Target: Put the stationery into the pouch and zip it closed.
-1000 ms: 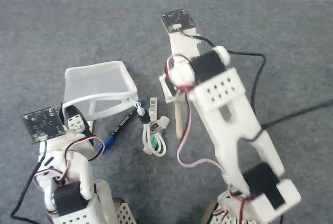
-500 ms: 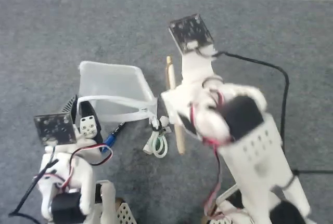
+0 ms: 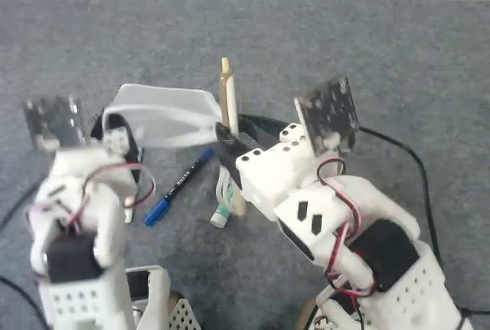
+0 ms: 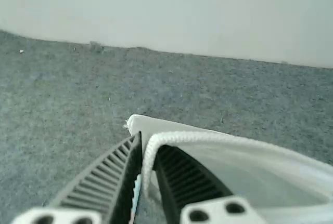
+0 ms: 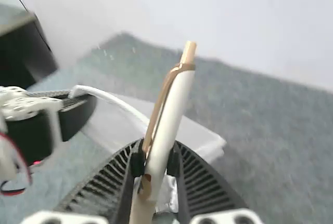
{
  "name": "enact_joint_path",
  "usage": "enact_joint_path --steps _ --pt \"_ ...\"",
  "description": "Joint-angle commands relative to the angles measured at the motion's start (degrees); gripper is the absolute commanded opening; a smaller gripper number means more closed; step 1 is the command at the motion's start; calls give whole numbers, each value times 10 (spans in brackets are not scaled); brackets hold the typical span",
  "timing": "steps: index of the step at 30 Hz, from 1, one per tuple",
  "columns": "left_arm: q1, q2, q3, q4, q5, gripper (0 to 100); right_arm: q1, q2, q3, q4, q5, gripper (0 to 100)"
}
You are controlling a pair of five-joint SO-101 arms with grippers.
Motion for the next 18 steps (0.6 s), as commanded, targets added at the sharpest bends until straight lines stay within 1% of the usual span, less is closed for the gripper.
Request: enact_joint_path --steps 1,5,8,13,18 --pt "4 94 -80 0 25 12 -3 -43 47 -109 -8 6" --pt "4 170 -106 25 53 12 -3 -56 105 -228 -5 6" --pt "14 203 -111 26 57 12 -3 -56 125 -300 -4 6" --pt "18 215 -111 26 58 12 -3 -56 149 -394 -4 6" --pt "15 217 -110 27 58 12 -3 -44 187 -516 -4 6"
